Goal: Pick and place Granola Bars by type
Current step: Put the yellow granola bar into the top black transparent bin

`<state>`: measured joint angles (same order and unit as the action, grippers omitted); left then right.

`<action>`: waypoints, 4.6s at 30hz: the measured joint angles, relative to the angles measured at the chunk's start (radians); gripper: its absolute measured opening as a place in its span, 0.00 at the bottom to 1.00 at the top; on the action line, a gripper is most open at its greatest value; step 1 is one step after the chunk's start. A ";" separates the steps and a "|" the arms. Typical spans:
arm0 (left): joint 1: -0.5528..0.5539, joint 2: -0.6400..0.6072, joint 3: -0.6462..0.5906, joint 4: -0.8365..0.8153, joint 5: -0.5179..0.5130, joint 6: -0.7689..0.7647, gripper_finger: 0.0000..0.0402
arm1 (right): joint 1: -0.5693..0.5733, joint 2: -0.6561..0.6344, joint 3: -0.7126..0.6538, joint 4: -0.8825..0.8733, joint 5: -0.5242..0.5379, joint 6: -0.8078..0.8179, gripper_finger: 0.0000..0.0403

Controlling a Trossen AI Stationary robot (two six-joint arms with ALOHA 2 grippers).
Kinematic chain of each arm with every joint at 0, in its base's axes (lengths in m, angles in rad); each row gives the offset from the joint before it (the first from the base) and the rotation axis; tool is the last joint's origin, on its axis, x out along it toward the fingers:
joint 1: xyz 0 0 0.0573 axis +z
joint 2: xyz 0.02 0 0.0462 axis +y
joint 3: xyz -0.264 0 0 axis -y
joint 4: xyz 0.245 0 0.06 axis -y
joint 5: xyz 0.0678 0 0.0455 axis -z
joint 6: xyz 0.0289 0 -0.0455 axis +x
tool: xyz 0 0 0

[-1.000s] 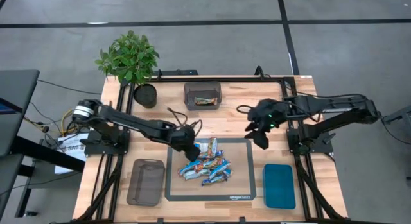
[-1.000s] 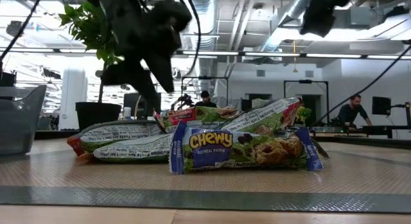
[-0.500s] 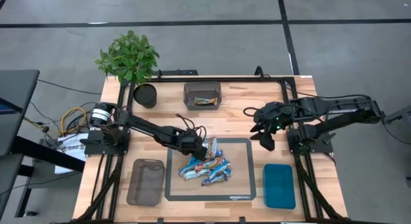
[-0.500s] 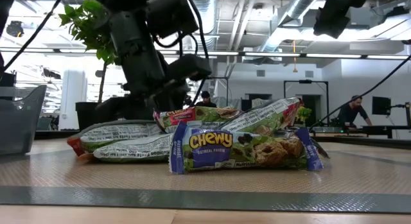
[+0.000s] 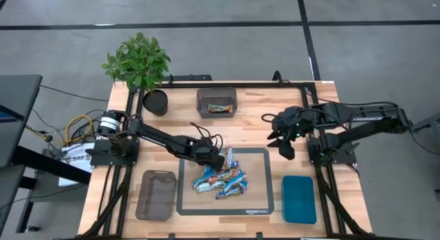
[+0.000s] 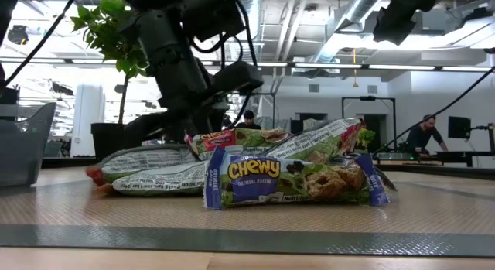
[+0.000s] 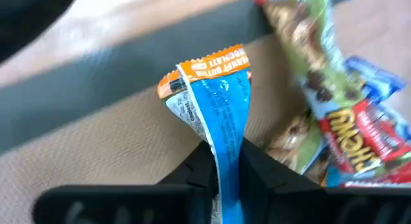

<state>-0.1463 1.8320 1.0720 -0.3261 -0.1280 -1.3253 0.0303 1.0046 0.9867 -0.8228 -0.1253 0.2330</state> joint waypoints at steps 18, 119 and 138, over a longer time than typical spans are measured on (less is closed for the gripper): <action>0.227 0.000 0.247 -0.114 -0.315 0.373 0.04 | -0.250 0.003 0.000 0.236 0.161 -0.212 0.32; -0.163 -0.752 -0.032 -0.337 0.169 0.815 0.19 | 0.373 0.848 0.056 0.520 0.150 0.445 0.24; -0.163 -0.752 -0.032 -0.249 0.172 0.807 0.19 | 0.380 0.663 0.053 0.494 0.062 0.394 0.10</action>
<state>-0.3092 1.0805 1.0401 -0.5747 0.0439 -0.5179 0.4107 1.6677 1.0393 -0.3293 -0.0637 0.6270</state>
